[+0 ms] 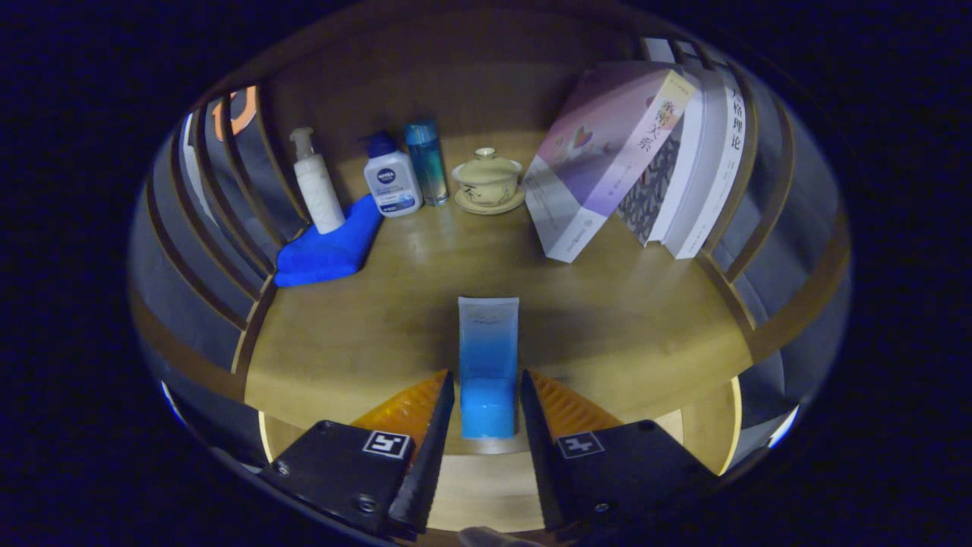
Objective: Pull open the drawer, take out the items inside it, and place them on the countertop above the cabinet.
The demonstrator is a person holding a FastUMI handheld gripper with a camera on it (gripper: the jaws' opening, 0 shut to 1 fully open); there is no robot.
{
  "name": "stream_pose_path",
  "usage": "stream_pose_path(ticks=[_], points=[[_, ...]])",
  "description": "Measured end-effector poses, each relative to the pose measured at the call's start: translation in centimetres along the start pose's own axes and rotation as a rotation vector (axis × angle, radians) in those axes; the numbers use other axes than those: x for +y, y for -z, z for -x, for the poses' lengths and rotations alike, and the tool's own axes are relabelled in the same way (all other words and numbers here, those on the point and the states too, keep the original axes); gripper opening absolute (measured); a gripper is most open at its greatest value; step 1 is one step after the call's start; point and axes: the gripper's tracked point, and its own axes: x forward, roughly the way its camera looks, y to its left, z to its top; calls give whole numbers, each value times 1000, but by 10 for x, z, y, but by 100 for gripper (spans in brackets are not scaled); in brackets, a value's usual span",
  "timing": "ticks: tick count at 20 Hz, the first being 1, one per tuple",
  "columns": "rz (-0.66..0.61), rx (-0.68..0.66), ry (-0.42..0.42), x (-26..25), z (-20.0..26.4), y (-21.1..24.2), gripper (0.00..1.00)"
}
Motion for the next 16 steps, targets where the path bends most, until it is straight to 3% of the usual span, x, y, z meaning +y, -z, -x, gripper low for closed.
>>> stream_pose_path(ticks=[4,6,10,13,16], points=[[87,-124,-84,20,37,-7,60],[147,-209,-81,22,60,-6,61],[205,-387,-103,29,111,3,84],[185,-523,-151,35,152,16,85],[166,-637,-194,32,184,32,100]])
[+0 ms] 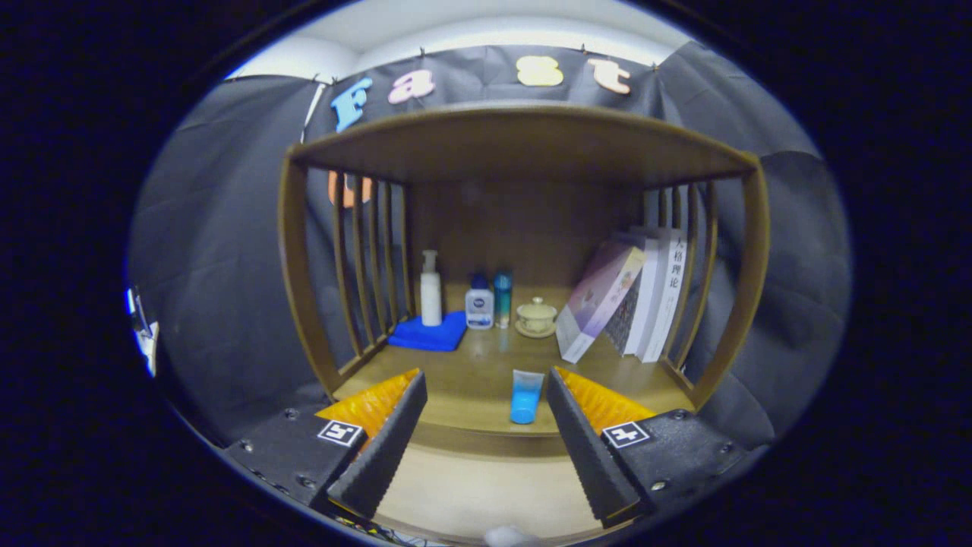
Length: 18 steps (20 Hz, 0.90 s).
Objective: Pull open the drawer, take out the items inside it, and place them on the countertop above the cabinet.
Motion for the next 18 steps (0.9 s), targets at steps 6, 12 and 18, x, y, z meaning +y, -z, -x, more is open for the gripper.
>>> stream_pose_path(ticks=[6,12,18], points=[[-27,-174,12,4,63,13,100],[1,-177,65,2,100,63,100],[11,-111,94,-3,118,130,100]])
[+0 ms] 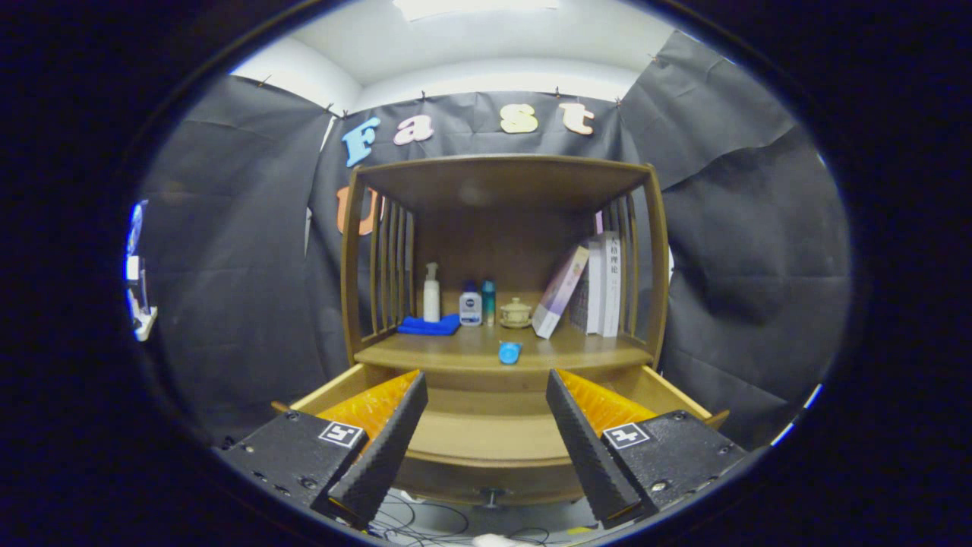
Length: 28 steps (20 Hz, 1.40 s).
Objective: Pull open the drawer, take out the items inside it, and place them on the countertop above the cabinet.
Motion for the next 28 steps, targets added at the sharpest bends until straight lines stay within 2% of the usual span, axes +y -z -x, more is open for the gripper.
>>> stream_pose_path(ticks=[8,14,19,28], points=[[8,151,50,-11,16,93,100],[20,250,60,-12,10,144,100],[30,272,69,-13,-3,157,100],[7,241,99,-13,-18,152,100]])
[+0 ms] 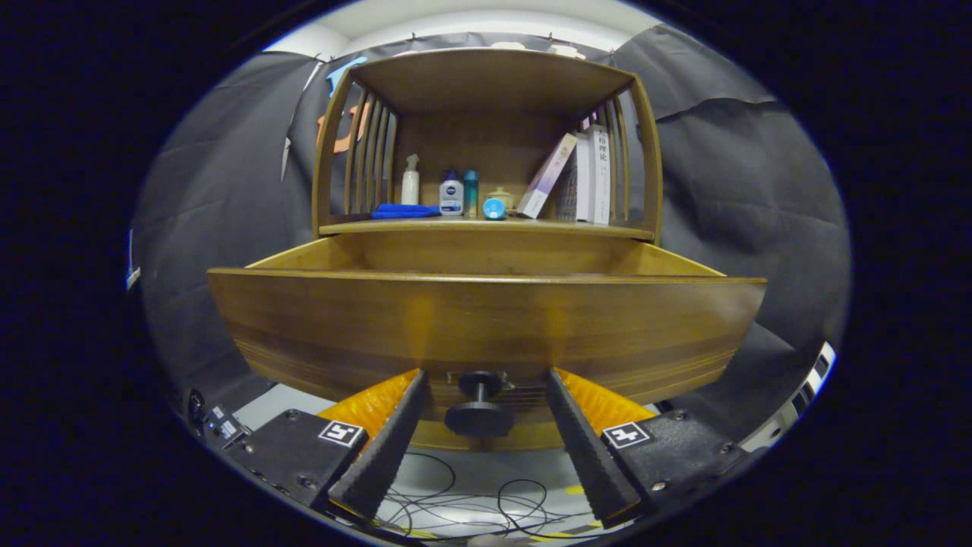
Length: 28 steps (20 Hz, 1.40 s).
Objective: Pull open the drawer, take out the items inside it, and place them on the countertop above the cabinet.
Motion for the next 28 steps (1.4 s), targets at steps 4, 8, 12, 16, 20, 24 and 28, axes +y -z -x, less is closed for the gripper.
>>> stream_pose_path(ticks=[4,8,12,16,20,24,28], points=[[-11,1,-8,1,-5,-2,100],[-6,3,-15,-1,-14,-6,100],[-5,3,-20,-2,-22,-11,100],[-5,10,-21,-1,-36,-18,100],[-16,15,-19,3,-54,-27,100],[-33,0,-11,7,-77,-41,100],[-42,20,-6,10,-96,-49,100]])
